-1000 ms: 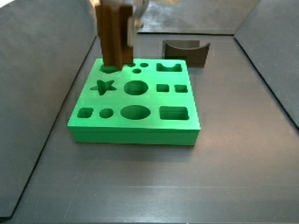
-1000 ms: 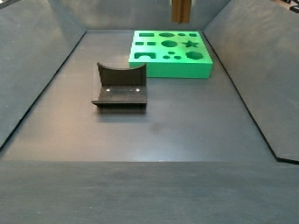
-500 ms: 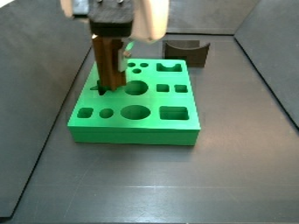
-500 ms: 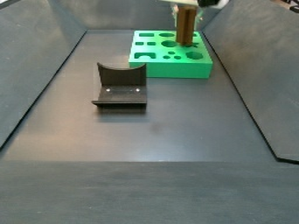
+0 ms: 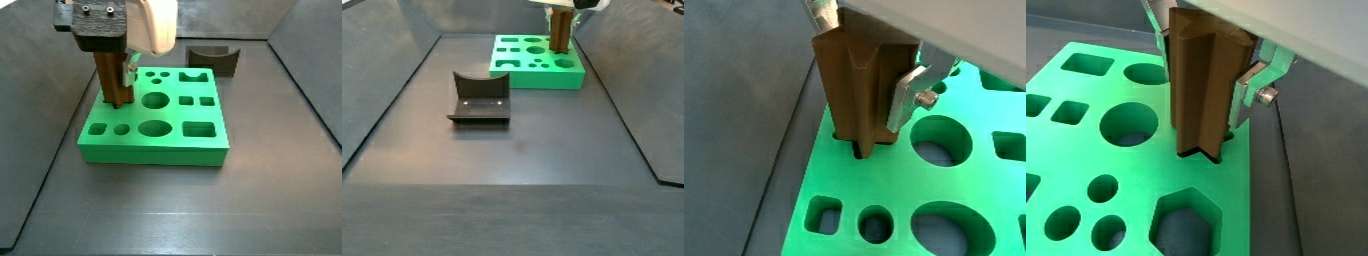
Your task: Insert the star object.
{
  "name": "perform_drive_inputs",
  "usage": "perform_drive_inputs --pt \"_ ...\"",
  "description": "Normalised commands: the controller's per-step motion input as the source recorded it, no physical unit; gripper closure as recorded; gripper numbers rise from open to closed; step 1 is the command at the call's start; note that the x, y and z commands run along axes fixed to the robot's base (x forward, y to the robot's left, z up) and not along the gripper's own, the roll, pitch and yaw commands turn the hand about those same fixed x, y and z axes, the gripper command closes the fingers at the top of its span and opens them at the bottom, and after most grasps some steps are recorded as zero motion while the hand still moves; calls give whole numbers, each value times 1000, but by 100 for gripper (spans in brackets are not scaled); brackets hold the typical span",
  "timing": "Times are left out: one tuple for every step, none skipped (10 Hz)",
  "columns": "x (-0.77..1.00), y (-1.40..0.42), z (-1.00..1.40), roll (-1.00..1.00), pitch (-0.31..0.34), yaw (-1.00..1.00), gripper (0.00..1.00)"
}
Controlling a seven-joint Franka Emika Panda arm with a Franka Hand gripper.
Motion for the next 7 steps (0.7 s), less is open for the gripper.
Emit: perform_drive_inputs --pt "-71 0 -86 -9 0 -291 100" --pt "-146 0 -80 -43 -4 -294 100" --pt "0 0 -209 0 -9 -203 100" --pt "123 -17 -546 0 -27 -117 100" --pt "220 -51 -849 6 -86 -63 100" --pt "220 -100 -1000 0 -130 -71 100" --pt "189 -137 -1000 0 -137 -71 100"
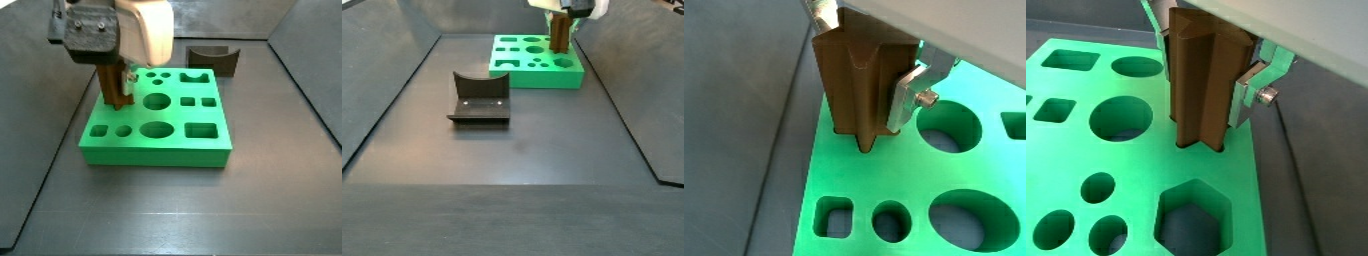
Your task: Insert the star object.
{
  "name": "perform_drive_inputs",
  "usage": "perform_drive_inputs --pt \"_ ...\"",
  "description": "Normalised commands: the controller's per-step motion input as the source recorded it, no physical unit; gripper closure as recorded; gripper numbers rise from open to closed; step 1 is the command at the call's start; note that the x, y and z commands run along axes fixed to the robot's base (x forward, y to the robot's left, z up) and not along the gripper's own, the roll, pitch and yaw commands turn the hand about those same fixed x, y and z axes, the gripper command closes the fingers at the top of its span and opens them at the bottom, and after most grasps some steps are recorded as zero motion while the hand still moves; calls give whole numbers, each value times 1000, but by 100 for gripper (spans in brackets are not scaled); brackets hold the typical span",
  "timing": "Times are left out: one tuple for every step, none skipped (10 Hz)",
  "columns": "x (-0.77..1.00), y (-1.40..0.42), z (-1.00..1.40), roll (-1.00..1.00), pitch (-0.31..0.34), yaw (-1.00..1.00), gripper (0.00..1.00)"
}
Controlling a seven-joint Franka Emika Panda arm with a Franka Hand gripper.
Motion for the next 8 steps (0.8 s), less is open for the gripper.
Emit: perform_drive_inputs --pt "214 -51 -1000 0 -131 0 100" --pt "260 -40 -989 0 -149 -14 100" --pt "294 -66 -937 4 -164 -66 100" --pt "249 -191 -960 29 -164 -174 100" --pt "183 -263 -1000 23 -140 -211 100" --pt "0 -71 -569 -141 -220 0 100" --pt "69 0 0 0 13 -14 100" --pt "0 0 0 7 0 0 100"
